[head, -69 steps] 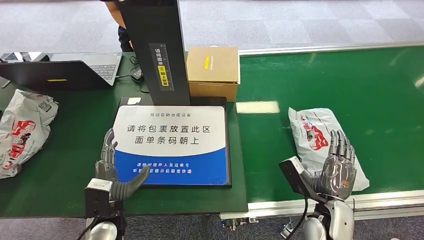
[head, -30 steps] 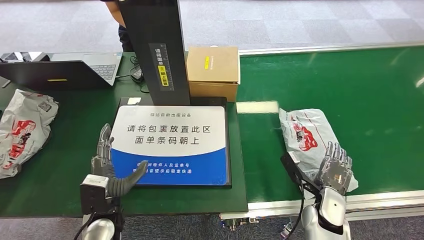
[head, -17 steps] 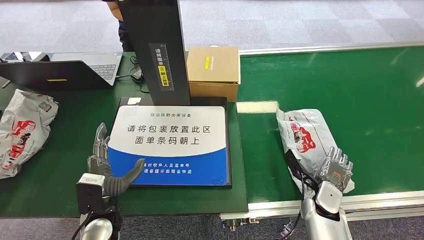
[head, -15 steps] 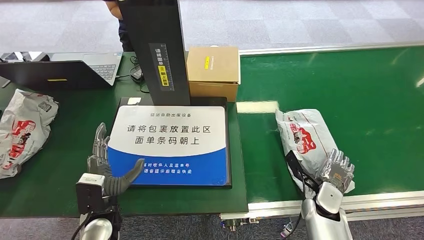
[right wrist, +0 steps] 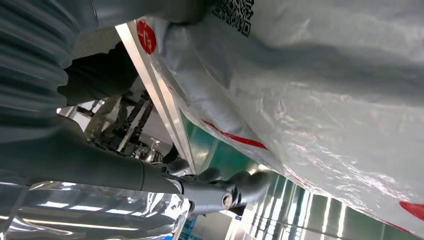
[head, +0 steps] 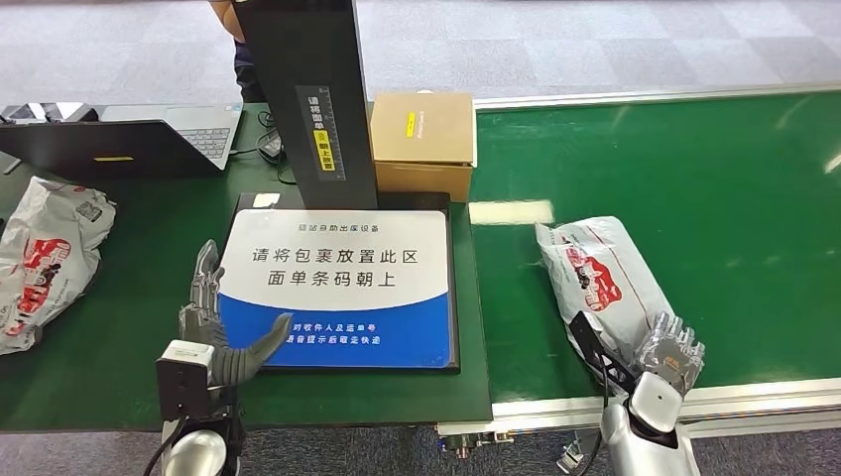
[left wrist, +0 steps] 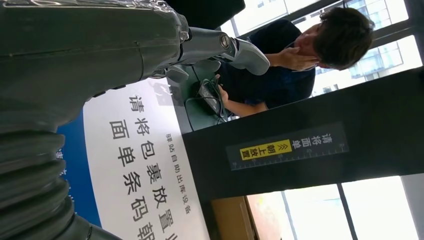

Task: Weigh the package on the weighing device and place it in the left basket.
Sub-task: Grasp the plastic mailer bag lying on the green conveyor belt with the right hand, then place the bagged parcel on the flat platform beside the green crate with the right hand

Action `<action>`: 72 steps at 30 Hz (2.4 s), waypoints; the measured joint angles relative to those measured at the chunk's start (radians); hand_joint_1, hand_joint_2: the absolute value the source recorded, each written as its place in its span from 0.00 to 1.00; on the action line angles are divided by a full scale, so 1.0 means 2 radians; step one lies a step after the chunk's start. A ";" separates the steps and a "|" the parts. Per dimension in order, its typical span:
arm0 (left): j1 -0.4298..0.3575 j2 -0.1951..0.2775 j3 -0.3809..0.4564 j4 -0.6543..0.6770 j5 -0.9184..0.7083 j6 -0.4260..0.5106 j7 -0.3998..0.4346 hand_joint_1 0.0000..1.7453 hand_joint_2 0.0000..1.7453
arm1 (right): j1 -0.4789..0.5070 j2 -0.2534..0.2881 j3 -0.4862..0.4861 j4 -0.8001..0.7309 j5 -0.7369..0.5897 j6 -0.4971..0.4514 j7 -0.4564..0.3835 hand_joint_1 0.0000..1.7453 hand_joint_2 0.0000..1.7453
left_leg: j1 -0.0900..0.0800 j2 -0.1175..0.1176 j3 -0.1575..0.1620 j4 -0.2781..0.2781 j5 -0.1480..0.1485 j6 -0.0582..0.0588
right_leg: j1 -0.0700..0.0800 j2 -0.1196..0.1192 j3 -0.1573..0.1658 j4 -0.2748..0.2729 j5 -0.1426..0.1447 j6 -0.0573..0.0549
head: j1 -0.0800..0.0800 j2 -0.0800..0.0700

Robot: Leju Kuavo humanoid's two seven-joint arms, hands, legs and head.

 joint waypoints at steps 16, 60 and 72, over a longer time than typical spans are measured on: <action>-0.002 0.000 0.001 0.001 -0.005 0.002 0.002 0.00 1.00 | -0.014 0.008 0.000 0.012 0.000 -0.030 -0.030 0.94 1.00 | 0.000 0.000 0.000 0.000 0.000 0.000 | 0.000 0.000 0.000 0.000 0.000 0.000 | 0.000 0.000; -0.018 -0.003 -0.007 0.035 0.006 0.020 -0.023 0.00 1.00 | 0.014 0.077 0.212 -0.324 -0.007 -0.215 -0.228 0.89 1.00 | 0.000 0.000 0.000 0.000 0.000 0.000 | 0.000 0.000 0.000 0.000 0.000 0.000 | 0.000 0.000; -0.028 -0.003 -0.013 0.046 0.011 0.026 -0.026 0.00 1.00 | -0.019 0.073 0.268 -0.318 -0.013 -0.215 -0.239 0.89 1.00 | 0.000 0.000 0.000 0.000 0.000 0.000 | 0.000 0.000 0.000 0.000 0.000 0.000 | 0.000 0.000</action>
